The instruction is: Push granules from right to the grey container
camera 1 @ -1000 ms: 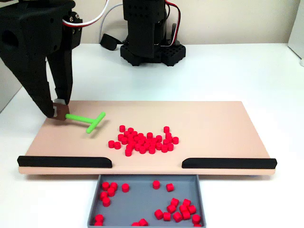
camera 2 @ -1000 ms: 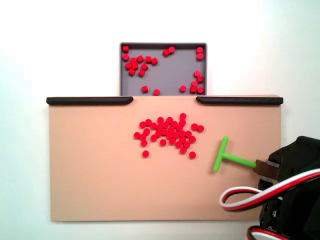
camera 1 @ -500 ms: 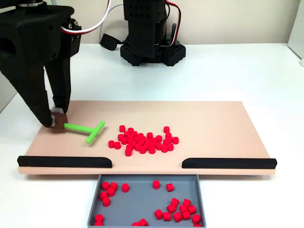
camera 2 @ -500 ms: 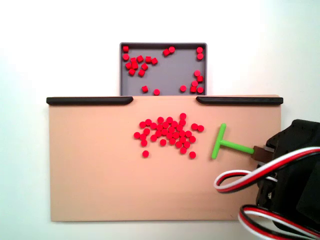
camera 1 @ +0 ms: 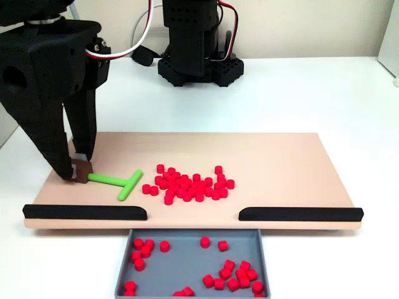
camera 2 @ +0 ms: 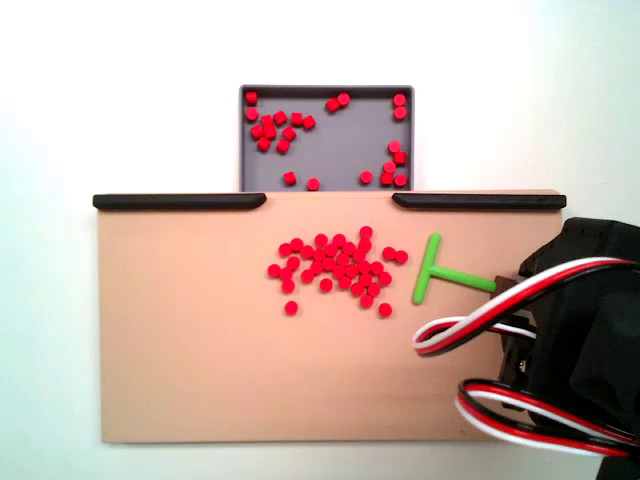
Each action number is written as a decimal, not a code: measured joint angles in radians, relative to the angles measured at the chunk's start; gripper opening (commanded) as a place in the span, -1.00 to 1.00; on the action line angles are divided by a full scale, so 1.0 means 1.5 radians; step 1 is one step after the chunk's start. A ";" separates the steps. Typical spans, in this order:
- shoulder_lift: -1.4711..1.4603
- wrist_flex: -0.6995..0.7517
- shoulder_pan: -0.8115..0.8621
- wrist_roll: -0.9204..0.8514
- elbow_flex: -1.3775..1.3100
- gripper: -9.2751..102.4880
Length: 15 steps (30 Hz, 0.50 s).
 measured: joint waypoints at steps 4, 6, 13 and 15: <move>0.000 0.000 -0.006 0.000 0.000 -0.84; 0.000 0.000 -0.009 0.000 0.000 -0.84; 0.000 -0.001 -0.015 0.000 0.000 -0.84; 0.000 -0.001 -0.015 0.000 0.000 -0.84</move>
